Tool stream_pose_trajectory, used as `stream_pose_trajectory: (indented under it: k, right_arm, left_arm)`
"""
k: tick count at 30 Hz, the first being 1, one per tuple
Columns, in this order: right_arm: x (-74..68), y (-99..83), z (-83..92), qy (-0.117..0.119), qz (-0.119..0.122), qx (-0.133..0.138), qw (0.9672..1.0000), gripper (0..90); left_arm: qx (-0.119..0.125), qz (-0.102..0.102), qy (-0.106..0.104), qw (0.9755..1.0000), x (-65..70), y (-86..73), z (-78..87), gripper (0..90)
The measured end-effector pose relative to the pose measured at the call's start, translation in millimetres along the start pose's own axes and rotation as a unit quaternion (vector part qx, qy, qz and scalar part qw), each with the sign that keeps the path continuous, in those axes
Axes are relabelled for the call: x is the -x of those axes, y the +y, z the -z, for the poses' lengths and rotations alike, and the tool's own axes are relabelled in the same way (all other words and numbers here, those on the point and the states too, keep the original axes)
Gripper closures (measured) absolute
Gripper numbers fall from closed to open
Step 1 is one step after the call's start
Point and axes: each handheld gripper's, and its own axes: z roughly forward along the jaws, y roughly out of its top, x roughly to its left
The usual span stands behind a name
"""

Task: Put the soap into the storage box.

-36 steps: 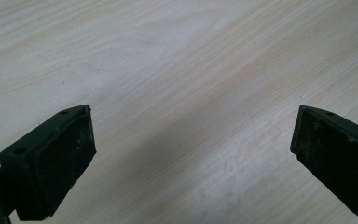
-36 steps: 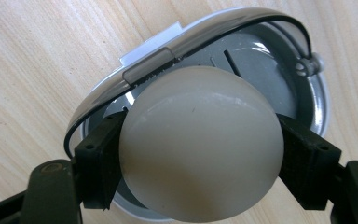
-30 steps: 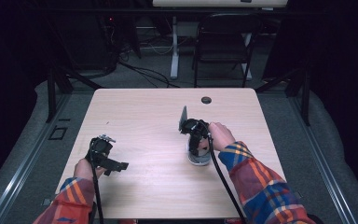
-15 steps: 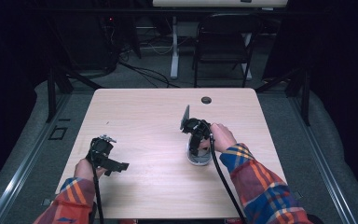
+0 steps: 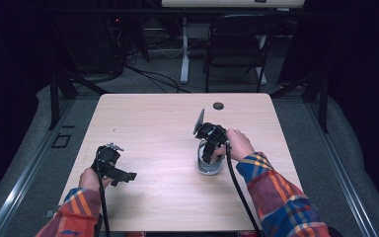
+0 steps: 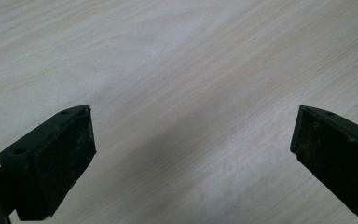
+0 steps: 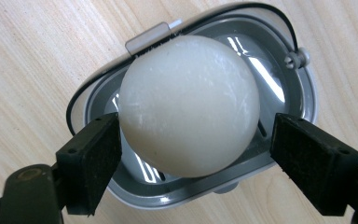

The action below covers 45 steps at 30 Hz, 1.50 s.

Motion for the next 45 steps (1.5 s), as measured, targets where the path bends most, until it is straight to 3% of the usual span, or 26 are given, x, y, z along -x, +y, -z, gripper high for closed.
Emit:
stream_pose_trajectory:
  k: [24,45]
  right_arm:
    - [1.1,-14.8,23.6,-0.013,0.003,0.032,0.9994,9.9]
    - [4.7,-61.6,54.4,-0.028,-0.024,0.078,0.9962,3.7]
  left_arm:
    - [0.0,-0.002,0.002,1.0,0.8,0.0,-0.1,0.0]
    - [-0.001,-0.001,0.002,1.0,2.0,0.2,-0.8,0.0]
